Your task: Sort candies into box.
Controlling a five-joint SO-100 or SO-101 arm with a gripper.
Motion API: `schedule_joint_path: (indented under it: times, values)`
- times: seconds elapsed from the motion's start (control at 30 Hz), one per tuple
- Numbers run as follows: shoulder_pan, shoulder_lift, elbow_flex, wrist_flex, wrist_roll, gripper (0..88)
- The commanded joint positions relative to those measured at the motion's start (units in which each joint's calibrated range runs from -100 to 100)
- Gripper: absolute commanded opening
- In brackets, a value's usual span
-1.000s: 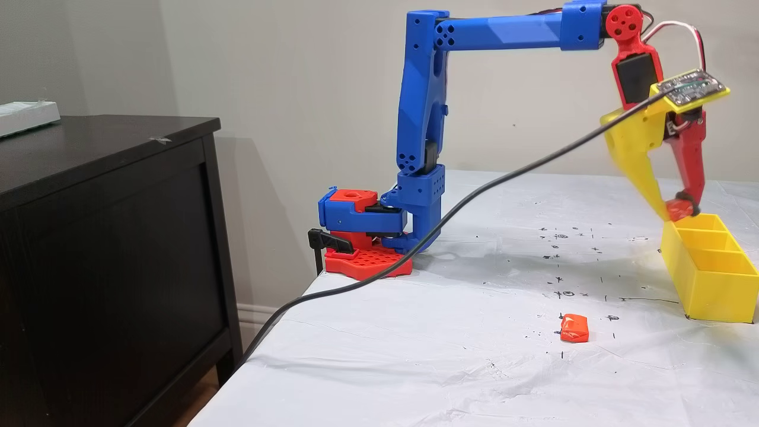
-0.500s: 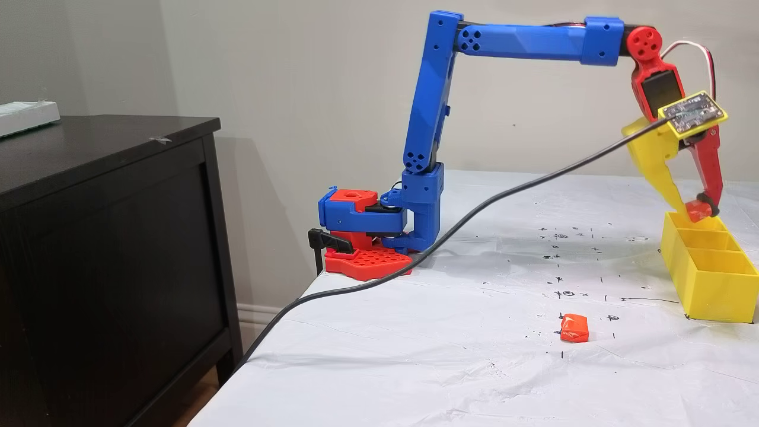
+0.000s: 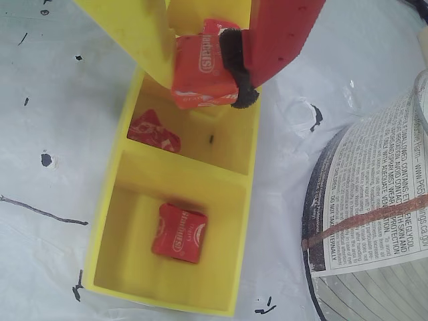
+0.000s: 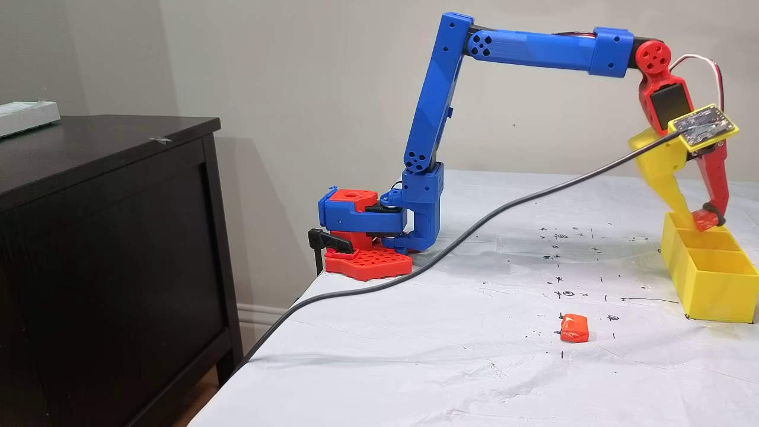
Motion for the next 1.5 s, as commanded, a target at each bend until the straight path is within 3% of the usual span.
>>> schedule_joint_path:
  times: [0.0,0.17,0.33,0.43,0.7,0.83,1.03,1.3,1.47]
  values:
    - [0.23,-0.48,-8.33,1.9,0.54,11.5]
    - [0.86,-1.41,-8.15,3.79,2.0,27.8]
    - [1.77,-5.14,-5.78,5.34,3.08,30.3]
    - [2.4,-8.03,-3.6,6.33,4.05,27.7]
    - [6.39,-17.27,-1.14,11.48,10.4,0.2]
    - [10.74,-19.98,-1.32,12.55,14.8,0.2]
    - [16.17,-18.8,1.59,13.37,14.55,0.2]
    - [21.61,-17.02,13.15,13.12,18.32,0.1]
    - [24.5,-7.52,8.96,16.15,18.17,0.1]
